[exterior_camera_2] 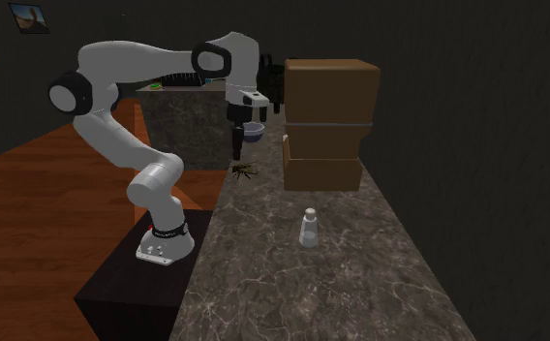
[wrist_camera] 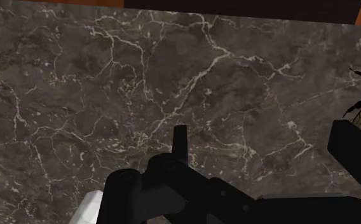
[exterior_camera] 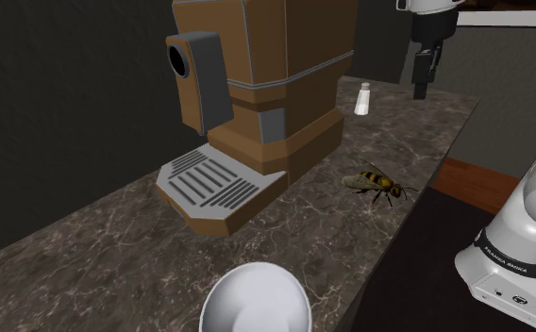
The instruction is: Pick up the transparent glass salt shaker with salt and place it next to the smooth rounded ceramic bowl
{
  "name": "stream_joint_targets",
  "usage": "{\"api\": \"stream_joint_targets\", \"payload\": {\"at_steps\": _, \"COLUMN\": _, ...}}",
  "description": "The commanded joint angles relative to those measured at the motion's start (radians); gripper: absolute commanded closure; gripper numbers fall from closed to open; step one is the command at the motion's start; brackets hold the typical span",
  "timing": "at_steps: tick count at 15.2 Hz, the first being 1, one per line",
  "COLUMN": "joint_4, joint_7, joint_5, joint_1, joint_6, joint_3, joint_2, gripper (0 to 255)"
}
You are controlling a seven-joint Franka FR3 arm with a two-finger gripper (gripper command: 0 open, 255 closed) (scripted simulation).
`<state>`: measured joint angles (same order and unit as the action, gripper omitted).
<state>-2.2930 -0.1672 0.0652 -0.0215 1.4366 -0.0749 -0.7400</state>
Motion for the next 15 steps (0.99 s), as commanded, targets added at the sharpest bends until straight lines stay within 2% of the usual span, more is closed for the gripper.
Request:
{"api": "stream_joint_targets", "payload": {"at_steps": 1, "joint_4": 0.0, "joint_7": 0.0, "joint_5": 0.0, "joint_1": 0.0, "joint_6": 0.0, "joint_3": 0.0, "joint_2": 0.0, "gripper": 0}}
{"api": "stream_joint_targets", "payload": {"at_steps": 8, "joint_4": -0.017, "joint_7": -0.109, "joint_5": 0.006, "joint_1": -0.036, "joint_6": 0.239, "joint_3": 0.143, "joint_2": 0.109, "gripper": 0}}
{"api": "stream_joint_targets", "payload": {"at_steps": 15, "joint_4": 0.032, "joint_7": -0.241, "joint_5": -0.052, "joint_1": -0.047, "joint_6": 0.453, "joint_3": 0.284, "joint_2": 0.277, "gripper": 0}}
